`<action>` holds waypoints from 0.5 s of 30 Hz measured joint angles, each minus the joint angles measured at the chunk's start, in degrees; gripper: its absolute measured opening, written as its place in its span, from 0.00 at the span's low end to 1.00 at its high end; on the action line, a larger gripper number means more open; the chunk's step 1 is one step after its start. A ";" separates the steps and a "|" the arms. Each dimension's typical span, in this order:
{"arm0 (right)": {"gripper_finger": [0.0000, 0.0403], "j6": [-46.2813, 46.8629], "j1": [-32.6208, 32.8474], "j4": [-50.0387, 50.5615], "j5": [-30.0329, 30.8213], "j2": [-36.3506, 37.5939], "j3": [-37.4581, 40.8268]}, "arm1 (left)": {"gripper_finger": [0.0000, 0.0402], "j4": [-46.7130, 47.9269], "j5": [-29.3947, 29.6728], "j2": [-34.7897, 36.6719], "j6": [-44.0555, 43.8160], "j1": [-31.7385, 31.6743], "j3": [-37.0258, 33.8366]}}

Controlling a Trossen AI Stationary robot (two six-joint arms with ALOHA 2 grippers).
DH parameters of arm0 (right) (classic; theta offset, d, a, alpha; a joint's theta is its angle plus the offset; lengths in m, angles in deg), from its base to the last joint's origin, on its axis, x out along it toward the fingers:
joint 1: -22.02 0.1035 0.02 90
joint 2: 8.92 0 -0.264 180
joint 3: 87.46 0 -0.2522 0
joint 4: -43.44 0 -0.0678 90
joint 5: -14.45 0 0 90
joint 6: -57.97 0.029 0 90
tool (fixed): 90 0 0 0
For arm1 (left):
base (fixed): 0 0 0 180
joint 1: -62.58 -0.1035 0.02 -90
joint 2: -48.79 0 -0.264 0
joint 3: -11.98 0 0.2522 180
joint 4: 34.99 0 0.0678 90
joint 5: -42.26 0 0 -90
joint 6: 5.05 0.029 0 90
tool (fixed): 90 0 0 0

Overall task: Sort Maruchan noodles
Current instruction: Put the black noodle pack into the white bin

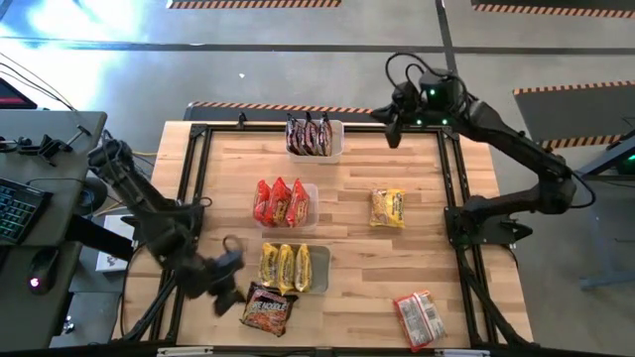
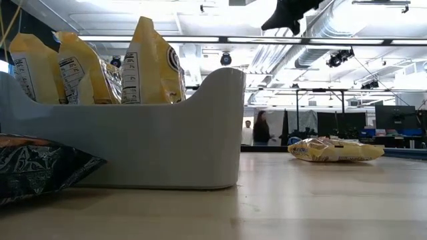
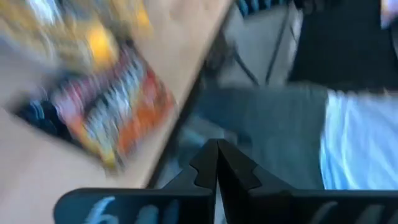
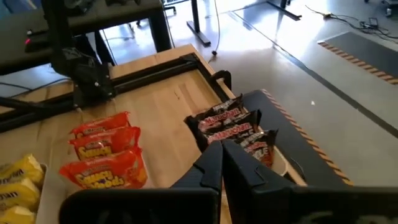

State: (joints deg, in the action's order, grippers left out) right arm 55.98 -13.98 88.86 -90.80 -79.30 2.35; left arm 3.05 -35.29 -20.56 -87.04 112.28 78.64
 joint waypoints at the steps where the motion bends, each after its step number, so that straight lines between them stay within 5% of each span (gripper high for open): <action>1: 0.00 0.99 1.41 -0.06 1.54 0.14 -0.02 | 0.00 -1.15 -0.29 -0.04 -0.95 2.33 -0.50; 9: 0.00 4.96 9.65 0.40 11.57 0.31 -0.02 | 0.01 -10.04 11.80 -1.56 -16.14 15.10 -7.75; 15: 0.00 4.70 10.88 0.85 12.03 0.29 -0.02 | 0.01 -18.10 23.09 -1.76 -23.21 14.85 -17.78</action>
State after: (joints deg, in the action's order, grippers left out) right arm 60.67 -3.10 89.71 -78.78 -79.01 2.34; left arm -15.05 -12.20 -22.32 -110.24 127.13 60.86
